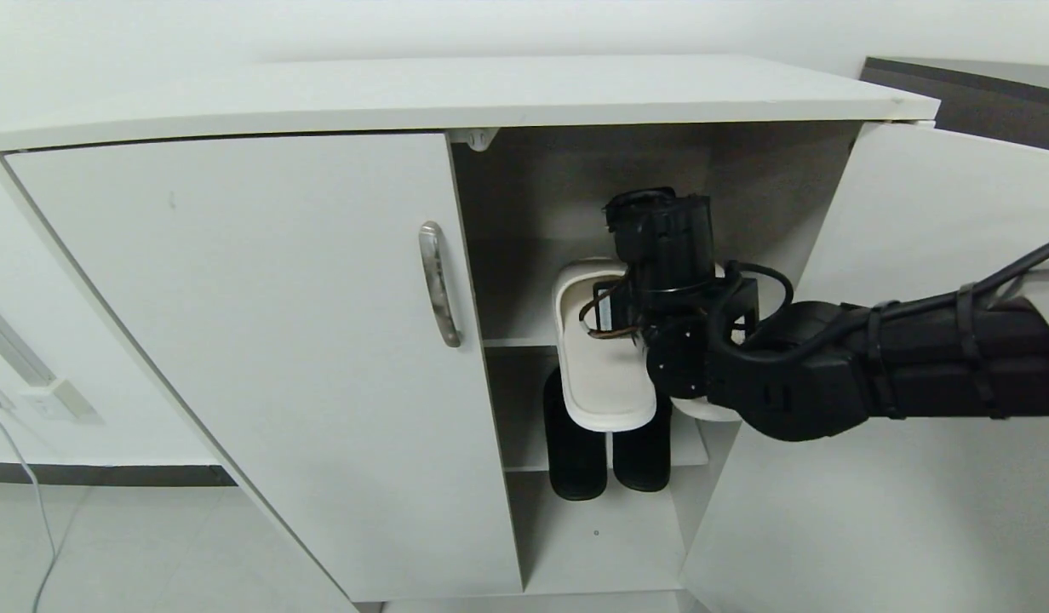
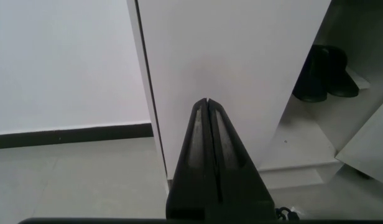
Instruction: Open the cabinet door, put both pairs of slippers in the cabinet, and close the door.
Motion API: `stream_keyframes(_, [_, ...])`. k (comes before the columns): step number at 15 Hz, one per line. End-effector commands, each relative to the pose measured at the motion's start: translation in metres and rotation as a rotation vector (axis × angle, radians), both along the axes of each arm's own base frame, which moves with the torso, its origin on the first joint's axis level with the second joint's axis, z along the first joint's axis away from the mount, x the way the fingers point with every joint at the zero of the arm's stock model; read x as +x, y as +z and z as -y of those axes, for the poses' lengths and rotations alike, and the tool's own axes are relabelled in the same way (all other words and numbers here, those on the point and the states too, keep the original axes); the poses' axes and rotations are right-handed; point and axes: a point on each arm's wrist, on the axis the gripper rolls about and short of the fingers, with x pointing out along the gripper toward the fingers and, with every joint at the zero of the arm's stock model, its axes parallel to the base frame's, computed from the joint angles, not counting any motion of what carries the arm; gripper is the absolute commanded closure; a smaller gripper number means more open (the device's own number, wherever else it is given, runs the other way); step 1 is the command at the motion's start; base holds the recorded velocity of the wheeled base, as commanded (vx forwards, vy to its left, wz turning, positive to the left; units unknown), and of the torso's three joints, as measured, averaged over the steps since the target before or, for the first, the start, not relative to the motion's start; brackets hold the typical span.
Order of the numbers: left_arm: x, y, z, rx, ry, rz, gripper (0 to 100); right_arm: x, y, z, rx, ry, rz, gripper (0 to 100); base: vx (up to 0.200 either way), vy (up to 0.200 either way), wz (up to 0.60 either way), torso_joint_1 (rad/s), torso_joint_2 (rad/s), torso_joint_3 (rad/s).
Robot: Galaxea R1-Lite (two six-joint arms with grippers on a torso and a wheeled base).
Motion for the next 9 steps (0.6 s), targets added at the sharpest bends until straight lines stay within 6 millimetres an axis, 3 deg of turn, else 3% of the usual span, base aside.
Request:
stream_keyframes(1, [0.0,0.0,0.0,0.0,0.0,0.0,100,0.019,0.002,0.0,0.029,-0.016,-0.015,100,0.0,0.0,0.0,0.0,0.0,0.0])
stream_keyframes(9, [0.0,0.0,0.0,-0.002,0.0,0.0,100,0.047,0.008,0.0,0.066,-0.032,-0.002,100,0.0,0.0,0.0,0.0,0.0,0.0])
